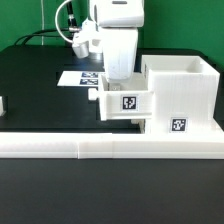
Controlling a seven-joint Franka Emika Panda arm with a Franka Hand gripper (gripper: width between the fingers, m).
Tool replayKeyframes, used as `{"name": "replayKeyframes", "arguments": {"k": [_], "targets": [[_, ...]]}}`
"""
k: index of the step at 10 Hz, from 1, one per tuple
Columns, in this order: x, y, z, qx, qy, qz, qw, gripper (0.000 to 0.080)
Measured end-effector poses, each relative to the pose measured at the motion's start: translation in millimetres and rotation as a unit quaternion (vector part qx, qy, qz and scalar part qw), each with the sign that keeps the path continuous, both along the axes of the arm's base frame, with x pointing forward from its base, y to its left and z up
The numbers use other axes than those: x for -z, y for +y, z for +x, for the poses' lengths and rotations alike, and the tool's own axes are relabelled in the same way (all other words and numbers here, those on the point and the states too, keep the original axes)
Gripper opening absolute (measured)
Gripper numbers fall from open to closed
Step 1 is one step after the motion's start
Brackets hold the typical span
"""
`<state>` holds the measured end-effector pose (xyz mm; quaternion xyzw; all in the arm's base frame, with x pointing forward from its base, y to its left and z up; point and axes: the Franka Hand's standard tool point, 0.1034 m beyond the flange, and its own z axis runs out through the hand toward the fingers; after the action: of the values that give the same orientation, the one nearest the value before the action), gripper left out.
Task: Assemble drawer
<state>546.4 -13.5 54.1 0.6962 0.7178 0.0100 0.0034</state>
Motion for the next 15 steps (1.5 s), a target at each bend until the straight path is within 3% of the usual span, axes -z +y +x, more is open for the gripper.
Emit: {"name": "replayKeyframes", "arguments": {"k": [4, 9, 15], "targets": [[1.0, -0.5, -0.4, 0.002, 0.001, 0.0, 1.0, 0.0044], [0.7, 15.7, 5.1, 0.04, -0.001, 0.002, 0.999, 0.0044], [1.6, 18.8, 3.8, 0.044, -0.001, 0.0, 0.999, 0.0044]]}}
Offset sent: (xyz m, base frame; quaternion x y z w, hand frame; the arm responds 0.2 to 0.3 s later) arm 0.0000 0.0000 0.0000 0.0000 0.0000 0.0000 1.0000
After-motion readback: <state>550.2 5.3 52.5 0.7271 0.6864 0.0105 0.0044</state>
